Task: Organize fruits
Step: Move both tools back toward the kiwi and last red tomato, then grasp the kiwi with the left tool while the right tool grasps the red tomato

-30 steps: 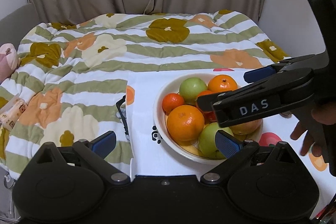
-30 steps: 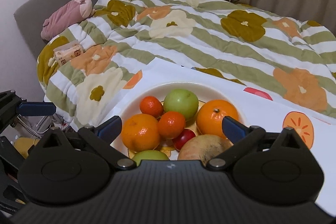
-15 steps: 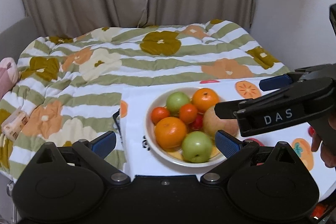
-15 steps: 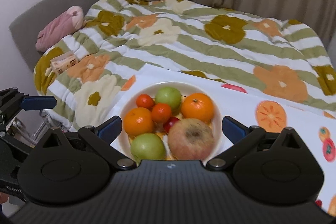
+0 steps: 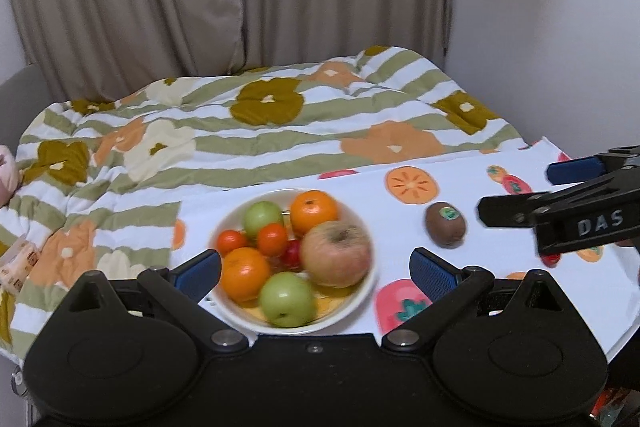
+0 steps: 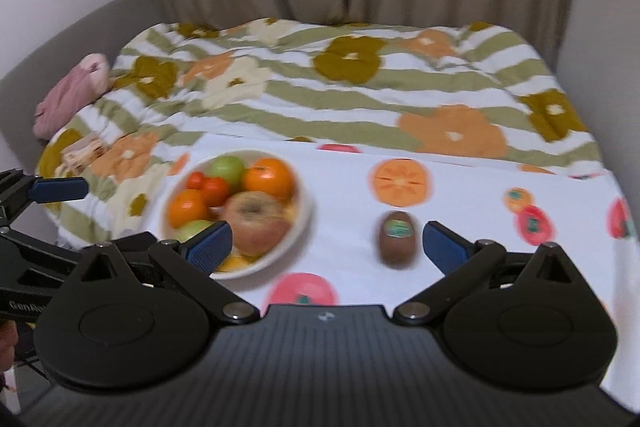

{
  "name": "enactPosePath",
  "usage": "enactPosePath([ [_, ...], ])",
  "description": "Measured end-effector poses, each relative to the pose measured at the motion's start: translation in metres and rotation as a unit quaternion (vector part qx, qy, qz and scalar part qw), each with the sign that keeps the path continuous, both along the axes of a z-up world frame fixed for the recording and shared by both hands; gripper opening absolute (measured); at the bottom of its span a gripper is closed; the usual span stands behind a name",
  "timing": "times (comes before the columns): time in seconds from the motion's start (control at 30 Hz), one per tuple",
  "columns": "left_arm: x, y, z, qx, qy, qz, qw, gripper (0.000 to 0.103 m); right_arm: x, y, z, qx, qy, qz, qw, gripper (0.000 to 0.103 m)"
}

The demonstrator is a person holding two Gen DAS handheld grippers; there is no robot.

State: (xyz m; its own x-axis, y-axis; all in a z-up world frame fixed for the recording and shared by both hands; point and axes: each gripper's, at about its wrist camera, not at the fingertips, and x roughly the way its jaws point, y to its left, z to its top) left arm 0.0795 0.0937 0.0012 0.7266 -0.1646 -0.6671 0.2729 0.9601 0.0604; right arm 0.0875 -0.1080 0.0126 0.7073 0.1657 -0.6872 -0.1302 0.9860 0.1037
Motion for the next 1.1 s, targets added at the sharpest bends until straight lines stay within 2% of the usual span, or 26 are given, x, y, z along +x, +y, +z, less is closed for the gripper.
enactPosePath([
  [0.27,0.012,-0.064,-0.009,0.005,-0.001,-0.046,0.9989,0.101,-0.018,-0.076,-0.014,-0.007,0.011,-0.04,0.999,0.103],
  [0.57,0.044,-0.125,-0.046,0.01,0.024,-0.083,0.9962,0.097,-0.021,-0.139,-0.056,0.001,0.048,-0.084,0.995,0.103],
  [0.77,0.068,-0.157,-0.073,0.018,0.043,-0.078,0.9959,0.092,-0.012,-0.161,-0.088,-0.002,0.076,-0.075,0.994,0.101],
  [0.93,0.086,-0.174,-0.091,0.026,0.058,-0.064,0.9959,0.09,-0.006,-0.17,-0.107,0.012,0.095,-0.06,0.994,0.095],
  [1.1,0.103,-0.182,-0.111,0.031,0.077,-0.042,0.9957,0.082,0.0,-0.172,-0.123,0.018,0.108,-0.042,0.993,0.087],
])
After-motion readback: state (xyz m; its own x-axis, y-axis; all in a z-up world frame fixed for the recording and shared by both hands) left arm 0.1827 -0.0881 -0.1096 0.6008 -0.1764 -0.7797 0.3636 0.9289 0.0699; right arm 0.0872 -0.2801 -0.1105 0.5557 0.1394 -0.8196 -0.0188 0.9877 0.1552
